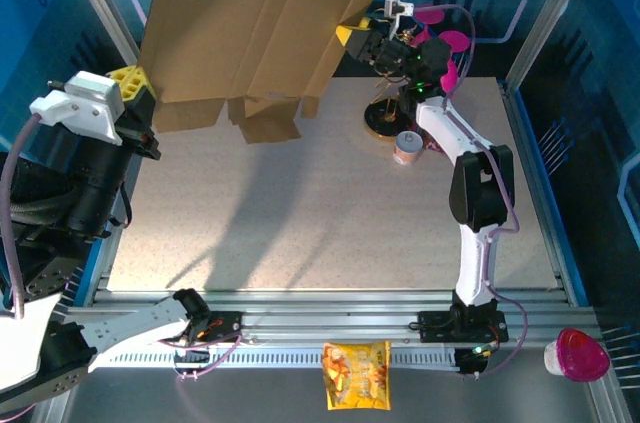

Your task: Fold the paper box

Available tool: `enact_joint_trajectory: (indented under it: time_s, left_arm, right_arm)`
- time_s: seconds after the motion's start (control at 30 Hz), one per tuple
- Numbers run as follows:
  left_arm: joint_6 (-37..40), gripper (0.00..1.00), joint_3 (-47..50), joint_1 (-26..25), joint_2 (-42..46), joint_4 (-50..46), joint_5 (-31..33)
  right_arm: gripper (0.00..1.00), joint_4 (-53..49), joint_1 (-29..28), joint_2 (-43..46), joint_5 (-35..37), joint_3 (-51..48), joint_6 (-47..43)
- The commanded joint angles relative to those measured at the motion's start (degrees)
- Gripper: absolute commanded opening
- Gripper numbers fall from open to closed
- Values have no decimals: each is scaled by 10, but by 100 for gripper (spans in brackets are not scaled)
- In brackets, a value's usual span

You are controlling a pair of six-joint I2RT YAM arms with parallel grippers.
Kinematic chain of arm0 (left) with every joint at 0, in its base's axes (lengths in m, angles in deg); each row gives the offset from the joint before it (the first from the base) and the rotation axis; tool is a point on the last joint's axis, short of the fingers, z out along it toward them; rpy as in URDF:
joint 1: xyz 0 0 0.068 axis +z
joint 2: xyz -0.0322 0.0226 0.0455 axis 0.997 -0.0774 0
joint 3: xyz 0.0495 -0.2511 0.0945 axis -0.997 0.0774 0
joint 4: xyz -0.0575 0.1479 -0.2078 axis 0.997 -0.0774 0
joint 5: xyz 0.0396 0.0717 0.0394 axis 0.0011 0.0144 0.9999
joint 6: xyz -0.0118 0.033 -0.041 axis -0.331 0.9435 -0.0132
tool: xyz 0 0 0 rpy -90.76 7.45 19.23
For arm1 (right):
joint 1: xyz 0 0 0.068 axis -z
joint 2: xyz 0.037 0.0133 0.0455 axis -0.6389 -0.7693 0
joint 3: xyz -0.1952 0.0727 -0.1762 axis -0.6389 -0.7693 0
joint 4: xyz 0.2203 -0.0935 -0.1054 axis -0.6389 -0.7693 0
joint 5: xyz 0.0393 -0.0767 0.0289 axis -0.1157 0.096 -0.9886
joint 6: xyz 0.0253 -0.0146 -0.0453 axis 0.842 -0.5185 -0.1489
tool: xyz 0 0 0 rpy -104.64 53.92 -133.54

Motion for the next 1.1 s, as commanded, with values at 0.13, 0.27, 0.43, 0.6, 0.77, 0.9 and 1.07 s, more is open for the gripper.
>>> enact_joint_trajectory:
  time_s: [0.13,0.27,0.43,0.6,0.77,0.9,1.07]
  left_arm:
    - [-3,0,-15,2,0,18,20]
    - [-1,0,-9,3,-4,24,26]
    - [-16,0,7,3,-4,27,51]
    - [-105,62,13,3,-13,-29,131]
    - [-371,77,-26,6,-44,-251,212]
    - [-550,71,-54,10,-56,-386,199]
    - [-582,68,-64,11,-41,-392,233]
  right_arm:
    - [40,72,-9,-8,-6,26,56]
    - [18,45,-11,13,-7,16,39]
    - [0,-117,-9,106,22,-42,-85]
    - [0,-371,0,240,125,-108,-240]
    - [0,-644,-5,342,224,-116,-427]
    - [0,-801,-7,377,234,-75,-526]
    - [0,-889,-11,419,236,-70,-560]
